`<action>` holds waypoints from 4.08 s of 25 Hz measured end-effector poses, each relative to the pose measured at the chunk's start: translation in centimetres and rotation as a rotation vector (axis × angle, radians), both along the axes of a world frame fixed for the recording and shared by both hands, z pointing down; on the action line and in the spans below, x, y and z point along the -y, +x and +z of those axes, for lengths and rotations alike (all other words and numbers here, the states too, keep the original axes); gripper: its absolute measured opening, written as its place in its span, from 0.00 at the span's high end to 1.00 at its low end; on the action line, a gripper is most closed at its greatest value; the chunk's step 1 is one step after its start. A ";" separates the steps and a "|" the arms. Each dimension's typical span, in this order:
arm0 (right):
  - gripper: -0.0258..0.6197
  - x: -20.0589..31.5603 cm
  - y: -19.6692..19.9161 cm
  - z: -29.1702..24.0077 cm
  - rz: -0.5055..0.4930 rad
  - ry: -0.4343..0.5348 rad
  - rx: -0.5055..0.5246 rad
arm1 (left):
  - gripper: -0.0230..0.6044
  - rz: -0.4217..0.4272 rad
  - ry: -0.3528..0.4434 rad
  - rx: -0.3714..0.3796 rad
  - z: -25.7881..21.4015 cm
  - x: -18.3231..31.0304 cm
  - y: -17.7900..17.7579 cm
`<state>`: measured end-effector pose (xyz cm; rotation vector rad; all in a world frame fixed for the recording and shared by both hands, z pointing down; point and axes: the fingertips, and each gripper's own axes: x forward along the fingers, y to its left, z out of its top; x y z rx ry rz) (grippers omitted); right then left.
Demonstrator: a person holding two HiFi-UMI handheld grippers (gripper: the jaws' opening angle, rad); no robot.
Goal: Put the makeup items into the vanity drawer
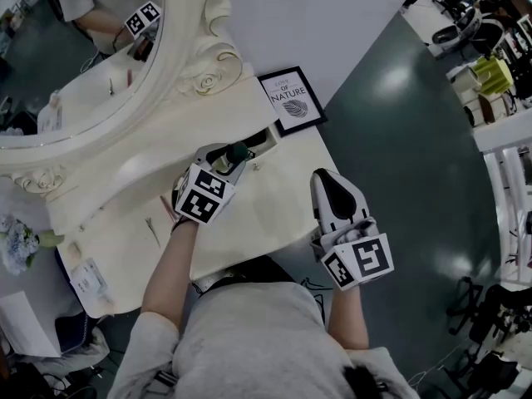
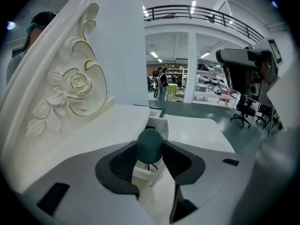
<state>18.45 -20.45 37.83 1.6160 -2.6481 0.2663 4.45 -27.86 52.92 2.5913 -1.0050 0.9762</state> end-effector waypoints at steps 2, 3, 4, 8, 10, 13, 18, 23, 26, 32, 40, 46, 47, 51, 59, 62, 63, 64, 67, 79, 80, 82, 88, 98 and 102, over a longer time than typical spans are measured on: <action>0.92 0.0 0.0 -0.1 0.000 0.001 0.000 | 0.68 -0.002 -0.005 -0.009 -0.1 -0.1 0.0; 0.92 0.0 -0.1 -0.1 -0.001 0.001 0.000 | 0.68 -0.005 -0.009 -0.014 -0.1 -0.1 0.0; 0.92 0.0 -0.1 -0.1 -0.002 0.001 -0.001 | 0.67 -0.007 -0.014 -0.021 -0.1 -0.1 -0.1; 0.92 0.0 -0.2 -0.1 -0.005 0.002 -0.001 | 0.67 -0.015 -0.016 -0.049 -0.3 -0.3 0.0; 0.92 -0.1 -0.2 -0.2 -0.006 0.003 -0.002 | 0.67 -0.023 -0.008 -0.052 -0.4 -0.3 -0.1; 0.92 -0.2 -0.3 -0.2 -0.008 0.005 -0.004 | 0.67 -0.021 0.002 -0.059 -0.4 -0.5 -0.1; 0.92 -0.4 -0.3 -0.2 -0.007 0.006 -0.006 | 0.82 -0.037 -0.002 -0.061 -0.1 -0.3 -0.1; 0.92 -0.9 0.0 -0.1 -0.002 0.005 -0.017 | 0.89 -0.050 -0.008 -0.060 0.1 -0.3 0.1; 0.92 -1.1 0.3 -0.2 0.007 0.007 -0.018 | 0.93 -0.066 -0.011 -0.057 0.3 0.0 0.1; 0.92 -1.4 0.7 -0.3 0.016 0.007 -0.019 | 0.93 -0.083 -0.005 -0.041 0.4 0.3 -0.1; 0.92 -1.7 0.2 -0.6 0.006 0.015 -0.025 | 0.93 -0.090 0.040 -0.072 -0.8 0.4 0.0; 0.92 -1.8 -0.4 -0.7 -0.008 0.014 -0.032 | 0.93 -0.074 0.063 -0.079 -1.4 0.9 0.5; 0.92 -1.8 -0.4 -0.8 -0.009 0.015 -0.032 | 0.93 -0.070 0.060 -0.070 -1.2 0.9 0.7; 0.92 -2.0 -0.3 -0.9 -0.006 0.017 -0.037 | 0.93 -0.063 0.040 -0.013 -0.2 1.0 0.8; 0.92 -1.9 0.1 -1.1 0.003 0.019 -0.033 | 0.93 -0.076 0.058 -0.032 -0.6 1.1 0.5; 0.92 -1.7 -0.5 -1.1 -0.014 0.020 -0.032 | 0.94 -0.101 0.083 -0.092 -1.8 0.7 0.0; 0.92 -1.6 -0.9 -1.2 -0.023 0.021 -0.032 | 0.94 -0.111 0.090 -0.110 -2.2 0.6 -0.2; 0.92 -1.5 -1.2 -1.2 -0.033 0.023 -0.030 | 0.94 -0.119 0.098 -0.125 -2.5 0.5 -0.5; 0.92 -1.2 -2.4 -1.3 -0.065 0.029 -0.026 | 0.94 -0.141 0.121 -0.163 -3.5 -0.1 -1.6; 0.92 -1.3 -8.7 -2.1 -0.214 0.051 -0.012 | 0.94 -0.268 0.221 -0.327 -8.9 -3.9 -7.3; 0.92 -1.3 -9.4 -2.2 -0.227 0.052 -0.012 | 0.94 -0.278 0.234 -0.335 -9.4 -4.4 -7.9; 0.92 -1.5 -10.6 -2.3 -0.253 0.053 -0.009 | 0.94 -0.295 0.261 -0.345 -10.5 -5.3 -8.9; 0.92 -2.3 -14.1 -2.9 -0.330 0.065 -0.002 | 0.94 -0.351 0.332 -0.372 -13.4 -8.1 -12.0; 0.92 -4.3 -19.0 -4.4 -0.438 0.095 0.010 | 0.94 -0.468 0.455 -0.388 -17.5 -13.2 -17.2; 0.92 -5.4 -20.7 -5.2 -0.479 0.107 0.012 | 0.94 -0.526 0.507 -0.398 -19.4 -15.4 -19.4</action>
